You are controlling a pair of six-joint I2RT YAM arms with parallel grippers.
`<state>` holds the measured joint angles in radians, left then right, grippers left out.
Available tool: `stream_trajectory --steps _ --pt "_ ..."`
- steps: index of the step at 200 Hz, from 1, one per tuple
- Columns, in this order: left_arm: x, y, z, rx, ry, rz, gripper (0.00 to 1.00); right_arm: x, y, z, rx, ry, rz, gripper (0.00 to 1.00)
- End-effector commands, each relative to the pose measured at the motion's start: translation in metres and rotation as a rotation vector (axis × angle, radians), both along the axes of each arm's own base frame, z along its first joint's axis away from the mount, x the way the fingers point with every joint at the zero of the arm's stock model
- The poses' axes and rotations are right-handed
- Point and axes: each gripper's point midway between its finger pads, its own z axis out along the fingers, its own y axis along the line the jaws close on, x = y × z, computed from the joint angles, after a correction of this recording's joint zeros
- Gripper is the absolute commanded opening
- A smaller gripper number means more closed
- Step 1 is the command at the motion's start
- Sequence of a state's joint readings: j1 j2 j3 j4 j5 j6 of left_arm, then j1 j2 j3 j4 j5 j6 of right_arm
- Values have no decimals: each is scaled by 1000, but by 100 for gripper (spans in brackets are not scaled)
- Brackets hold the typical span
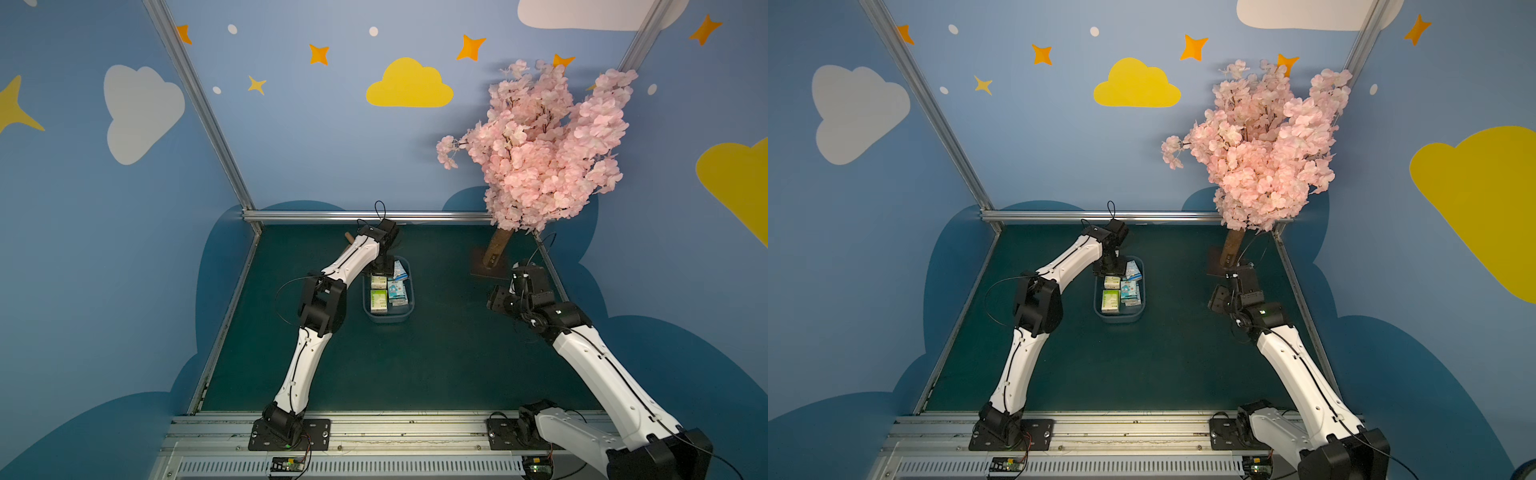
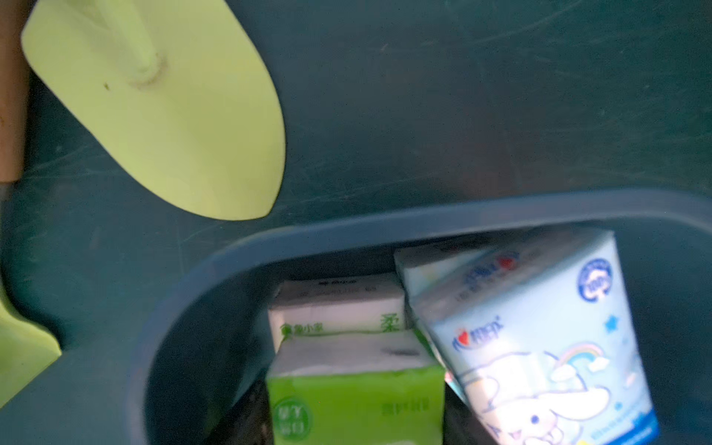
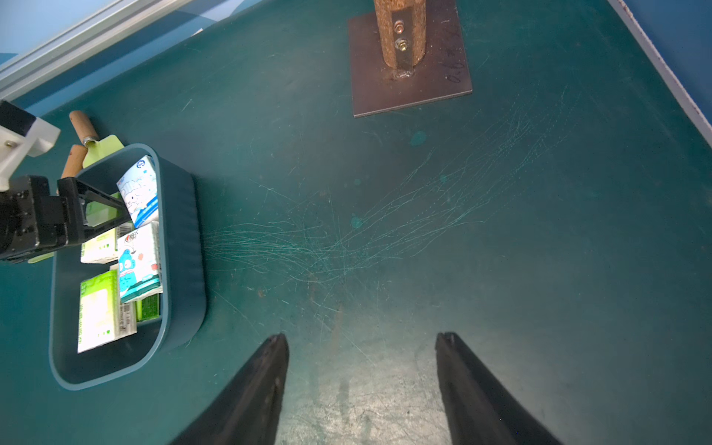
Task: Take the pocket tissues out of the storage box
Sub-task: Pick up the pocket tissues from the storage box.
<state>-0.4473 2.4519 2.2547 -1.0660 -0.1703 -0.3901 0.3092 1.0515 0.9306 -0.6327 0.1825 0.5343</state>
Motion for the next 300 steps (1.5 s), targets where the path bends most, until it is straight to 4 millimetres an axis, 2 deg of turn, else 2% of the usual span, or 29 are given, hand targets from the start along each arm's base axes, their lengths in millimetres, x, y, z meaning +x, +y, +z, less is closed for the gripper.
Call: stream_trajectory --steps 1,22,57,137,175,204,229,250,283,300 --pt "-6 0 -3 13 31 -10 60 -1 -2 4 21 -23 -20 66" --pt "-7 -1 2 -2 29 -12 53 -1 -2 3 27 -23 -26 66" --pt "-10 -1 16 -10 20 -11 51 1 0 -2 41 -15 -28 67" --pt "-28 5 77 -61 -45 18 50 15 19 -14 112 15 4 67" --pt "-51 17 99 -63 -54 23 50 22 30 -21 153 54 28 67" --pt "-79 33 110 -45 -49 24 50 25 38 -27 173 86 52 67" --pt "-104 52 116 -4 -50 22 50 26 44 -32 185 109 76 67" --pt "-128 70 111 33 -30 35 50 26 47 -36 193 123 83 67" --pt "-164 89 87 44 28 68 50 29 50 -38 202 133 90 67" --pt "-175 94 77 26 34 99 50 31 52 -39 203 137 97 67"
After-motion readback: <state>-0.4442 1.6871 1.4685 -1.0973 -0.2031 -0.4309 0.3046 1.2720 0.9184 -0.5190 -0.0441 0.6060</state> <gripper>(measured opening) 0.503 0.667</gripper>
